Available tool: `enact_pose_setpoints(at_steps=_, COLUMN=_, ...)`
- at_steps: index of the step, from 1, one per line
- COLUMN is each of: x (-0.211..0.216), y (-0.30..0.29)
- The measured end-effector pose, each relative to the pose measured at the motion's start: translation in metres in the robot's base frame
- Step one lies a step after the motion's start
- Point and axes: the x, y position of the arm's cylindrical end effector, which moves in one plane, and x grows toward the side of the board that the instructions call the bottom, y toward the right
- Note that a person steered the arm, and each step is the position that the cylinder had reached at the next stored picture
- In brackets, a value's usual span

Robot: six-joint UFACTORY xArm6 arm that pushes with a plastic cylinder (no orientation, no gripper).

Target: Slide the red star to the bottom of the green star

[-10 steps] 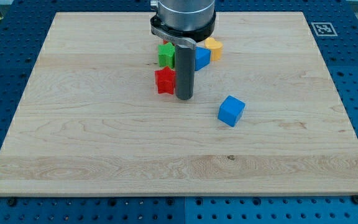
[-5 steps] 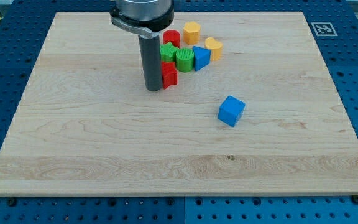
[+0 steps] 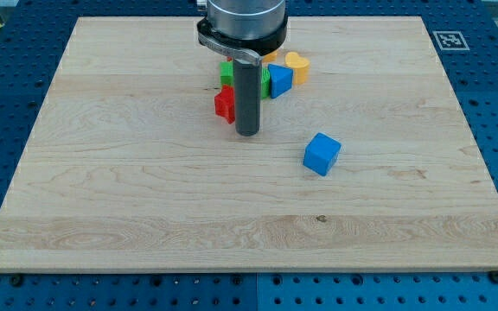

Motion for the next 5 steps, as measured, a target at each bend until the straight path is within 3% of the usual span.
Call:
enact_pose_setpoints(at_steps=3, x=0.017, y=-0.014)
enact_pose_setpoints(at_steps=5, x=-0.01, y=-0.037)
